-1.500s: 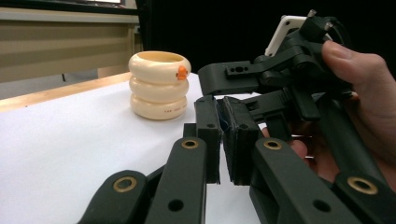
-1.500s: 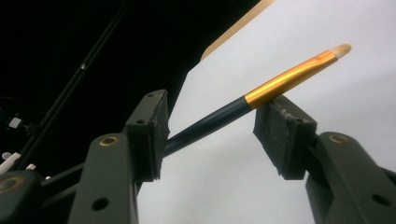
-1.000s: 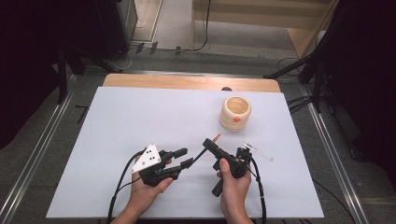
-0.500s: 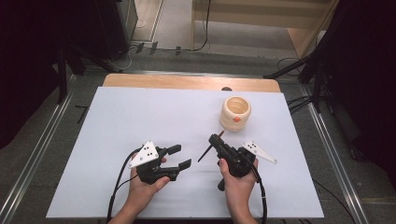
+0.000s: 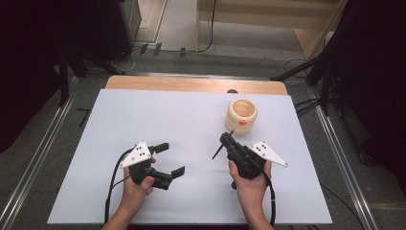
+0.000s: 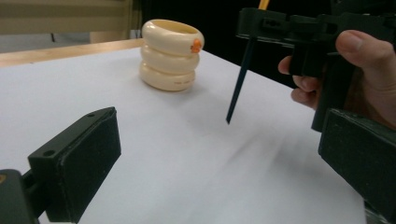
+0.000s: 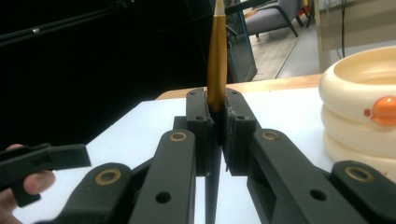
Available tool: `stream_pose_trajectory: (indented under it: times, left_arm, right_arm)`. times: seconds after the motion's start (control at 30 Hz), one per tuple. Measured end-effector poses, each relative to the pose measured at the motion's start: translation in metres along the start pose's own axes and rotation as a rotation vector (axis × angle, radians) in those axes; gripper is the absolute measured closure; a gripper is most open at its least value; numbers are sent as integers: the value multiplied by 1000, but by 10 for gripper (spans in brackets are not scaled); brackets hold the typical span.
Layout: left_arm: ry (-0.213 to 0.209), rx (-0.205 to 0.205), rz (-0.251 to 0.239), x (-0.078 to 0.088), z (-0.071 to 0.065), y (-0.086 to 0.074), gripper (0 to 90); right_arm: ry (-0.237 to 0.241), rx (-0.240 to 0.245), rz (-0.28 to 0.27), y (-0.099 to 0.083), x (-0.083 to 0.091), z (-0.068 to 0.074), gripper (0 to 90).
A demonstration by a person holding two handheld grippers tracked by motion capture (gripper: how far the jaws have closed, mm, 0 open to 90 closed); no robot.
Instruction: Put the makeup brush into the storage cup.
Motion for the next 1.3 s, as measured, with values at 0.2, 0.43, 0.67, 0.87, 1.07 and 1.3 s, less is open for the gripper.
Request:
stream_pose_trajectory:
  times: [0.2,0.43,0.67,0.87,1.07,1.3]
  left_arm:
    - [37,-1,-8,14,12,1,0]
    - [93,5,-11,29,29,-2,0]
    - [139,12,-7,42,42,-6,0]
    - [168,9,-8,50,51,-7,0]
    - [193,-2,1,55,57,-8,0]
    - [201,-1,-1,59,61,-9,0]
  right_arm:
    - [-17,33,-15,5,1,-6,834]
    - [-36,73,-20,15,2,-15,835]
    - [-57,92,-22,24,3,-27,835]
    - [-62,109,-32,34,4,-31,835]
    - [-76,127,-33,42,3,-36,835]
    - [-92,145,-51,53,0,-41,835]
Point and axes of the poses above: each handheld gripper's, and its own axes: x roughly backward along the jaws, y roughly out of its top, z roughly to its left, the point moved 9 cm from there along -x, roughly forward along the jaws, and after that the axes turned 5 degrees about x, right-handed, at the moved point
